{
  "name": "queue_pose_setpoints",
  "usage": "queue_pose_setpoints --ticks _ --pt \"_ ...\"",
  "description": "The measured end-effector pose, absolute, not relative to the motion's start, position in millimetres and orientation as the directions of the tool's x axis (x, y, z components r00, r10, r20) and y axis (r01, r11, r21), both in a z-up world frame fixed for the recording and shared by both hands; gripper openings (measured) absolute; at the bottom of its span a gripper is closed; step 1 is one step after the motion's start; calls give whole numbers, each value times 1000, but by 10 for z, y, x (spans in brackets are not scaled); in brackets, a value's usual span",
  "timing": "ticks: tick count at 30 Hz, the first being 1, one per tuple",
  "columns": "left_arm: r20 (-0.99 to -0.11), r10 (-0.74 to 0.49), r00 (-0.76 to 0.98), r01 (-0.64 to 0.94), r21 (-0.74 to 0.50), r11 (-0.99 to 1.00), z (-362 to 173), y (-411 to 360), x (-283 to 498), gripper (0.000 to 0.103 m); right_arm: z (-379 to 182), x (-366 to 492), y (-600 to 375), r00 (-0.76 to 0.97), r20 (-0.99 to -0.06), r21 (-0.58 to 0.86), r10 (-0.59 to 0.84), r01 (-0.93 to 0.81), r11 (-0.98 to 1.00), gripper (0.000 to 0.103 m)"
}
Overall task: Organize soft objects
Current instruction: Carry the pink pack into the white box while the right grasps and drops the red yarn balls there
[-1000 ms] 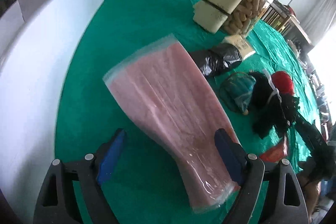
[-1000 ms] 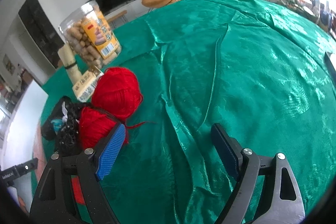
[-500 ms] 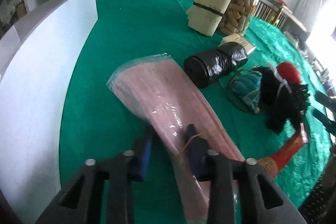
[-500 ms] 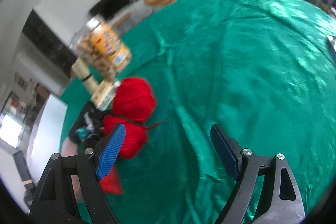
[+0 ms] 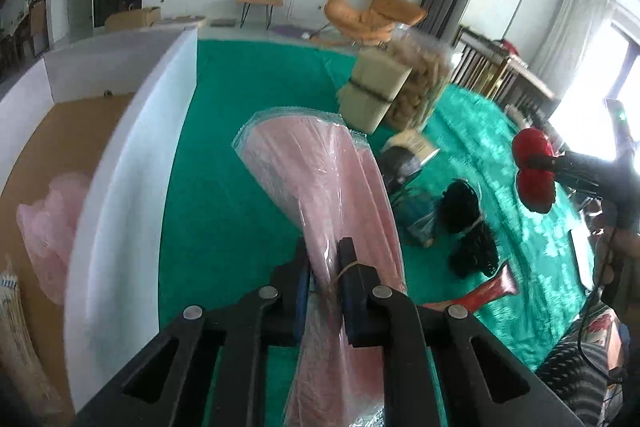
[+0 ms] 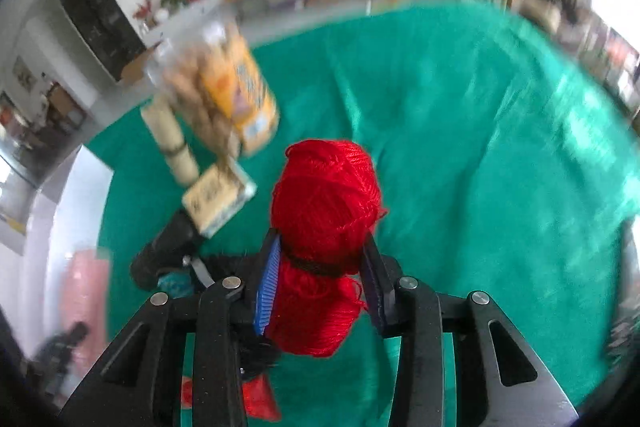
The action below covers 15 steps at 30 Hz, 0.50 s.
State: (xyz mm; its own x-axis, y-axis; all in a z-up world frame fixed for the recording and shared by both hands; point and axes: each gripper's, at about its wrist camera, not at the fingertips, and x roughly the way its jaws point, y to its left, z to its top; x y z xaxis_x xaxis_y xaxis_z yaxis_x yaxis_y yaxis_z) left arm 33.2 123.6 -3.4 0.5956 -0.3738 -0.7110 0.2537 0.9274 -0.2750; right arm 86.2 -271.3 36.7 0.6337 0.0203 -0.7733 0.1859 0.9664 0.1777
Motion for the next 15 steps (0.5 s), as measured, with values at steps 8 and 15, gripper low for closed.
queue_pose_setpoints --ticks 8,15 --pt "-624 -421 658 242 -353 904 460 1605 175 13 907 796 -2197 693 -703 240 158 22 971 39" --pt "-596 -269 756 98 -304 948 851 2551 -8 14 1328 731 -898 634 -608 403 478 -273 874 40"
